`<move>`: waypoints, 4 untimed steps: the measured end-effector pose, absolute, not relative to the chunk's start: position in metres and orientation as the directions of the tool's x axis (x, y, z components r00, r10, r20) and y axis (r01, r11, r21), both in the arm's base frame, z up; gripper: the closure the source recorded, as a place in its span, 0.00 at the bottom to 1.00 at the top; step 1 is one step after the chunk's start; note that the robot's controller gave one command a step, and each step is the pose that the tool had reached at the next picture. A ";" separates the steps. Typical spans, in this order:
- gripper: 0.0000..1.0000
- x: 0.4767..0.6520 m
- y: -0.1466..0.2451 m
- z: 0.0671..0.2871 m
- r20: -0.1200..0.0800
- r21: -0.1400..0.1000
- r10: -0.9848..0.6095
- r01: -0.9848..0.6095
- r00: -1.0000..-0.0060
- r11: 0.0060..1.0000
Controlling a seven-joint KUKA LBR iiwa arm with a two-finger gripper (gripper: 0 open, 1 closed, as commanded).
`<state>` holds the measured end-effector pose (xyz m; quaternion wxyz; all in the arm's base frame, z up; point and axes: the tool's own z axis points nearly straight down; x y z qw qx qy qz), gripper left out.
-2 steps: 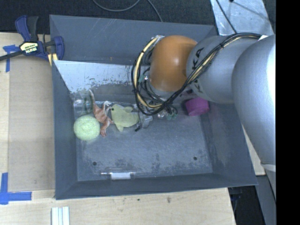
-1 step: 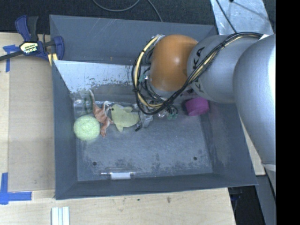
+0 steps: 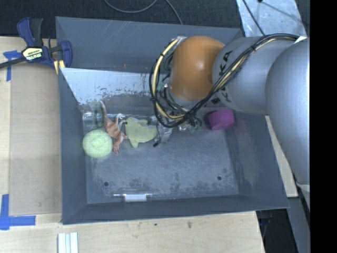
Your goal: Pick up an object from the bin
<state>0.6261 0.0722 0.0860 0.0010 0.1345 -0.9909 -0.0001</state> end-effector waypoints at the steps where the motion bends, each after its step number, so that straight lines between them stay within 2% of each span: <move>1: 1.00 0.627 0.072 0.103 -0.001 0.000 -0.266 -0.266 -0.964 0.964; 3: 1.00 0.628 0.072 0.116 -0.008 -0.001 -0.266 -0.266 -0.964 0.964; 4: 1.00 0.630 0.072 0.169 -0.010 -0.002 -0.264 -0.264 -0.964 0.965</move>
Offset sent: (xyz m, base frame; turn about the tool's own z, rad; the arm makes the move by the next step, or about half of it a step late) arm 0.0000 -0.0001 0.0027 0.0000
